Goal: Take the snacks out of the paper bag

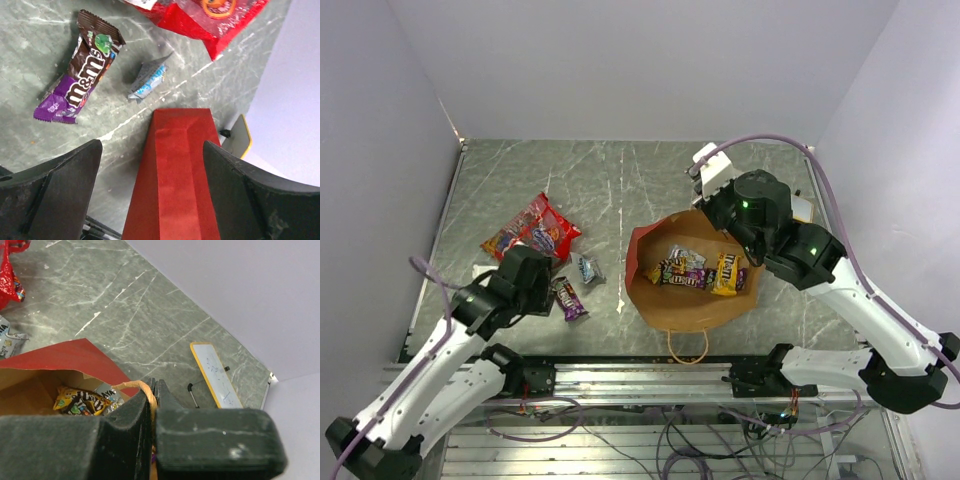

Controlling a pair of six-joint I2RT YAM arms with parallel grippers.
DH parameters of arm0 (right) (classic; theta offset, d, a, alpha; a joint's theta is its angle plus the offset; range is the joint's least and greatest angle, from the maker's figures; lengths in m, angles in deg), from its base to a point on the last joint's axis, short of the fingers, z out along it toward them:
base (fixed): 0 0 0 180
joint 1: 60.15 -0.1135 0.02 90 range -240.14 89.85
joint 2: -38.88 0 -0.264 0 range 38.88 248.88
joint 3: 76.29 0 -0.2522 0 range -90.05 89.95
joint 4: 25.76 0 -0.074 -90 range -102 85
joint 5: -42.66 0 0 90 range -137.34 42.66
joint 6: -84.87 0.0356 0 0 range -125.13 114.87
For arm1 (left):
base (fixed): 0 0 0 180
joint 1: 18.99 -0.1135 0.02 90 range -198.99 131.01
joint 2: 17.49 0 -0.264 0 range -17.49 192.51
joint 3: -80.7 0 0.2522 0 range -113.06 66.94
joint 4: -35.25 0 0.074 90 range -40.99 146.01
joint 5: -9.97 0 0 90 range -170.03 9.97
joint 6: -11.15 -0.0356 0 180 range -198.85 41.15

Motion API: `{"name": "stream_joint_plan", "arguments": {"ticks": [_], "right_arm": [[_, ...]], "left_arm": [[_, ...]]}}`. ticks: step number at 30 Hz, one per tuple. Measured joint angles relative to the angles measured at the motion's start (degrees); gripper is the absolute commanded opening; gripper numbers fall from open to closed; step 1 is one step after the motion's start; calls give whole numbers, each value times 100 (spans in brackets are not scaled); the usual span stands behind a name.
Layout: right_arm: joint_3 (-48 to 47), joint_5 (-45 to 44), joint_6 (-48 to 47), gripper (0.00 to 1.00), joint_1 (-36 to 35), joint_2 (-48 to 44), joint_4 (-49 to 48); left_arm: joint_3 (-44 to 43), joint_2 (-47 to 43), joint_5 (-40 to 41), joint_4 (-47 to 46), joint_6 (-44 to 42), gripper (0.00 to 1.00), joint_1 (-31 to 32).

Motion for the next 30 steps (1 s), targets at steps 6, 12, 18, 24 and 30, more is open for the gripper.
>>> {"name": "stream_joint_plan", "arguments": {"ticks": [6,12,18,24,30], "right_arm": [[15,140,-24,0,0,-48,-96],[15,210,-63,0,0,-48,-122],[15,234,-22,0,0,-48,-160],[13,227,72,0,0,-26,-238],[0,205,236,0,0,4,-247]], "left_arm": [[-551,-503,39,179,-612,94,0],[-1003,-457,153,-813,-1958,97,0],[-1665,437,-560,-2218,-3274,93,-2],[-1637,1528,-2218,-4505,-3740,89,151],[-2417,2481,-2581,-4907,-4693,87,1307]]}}
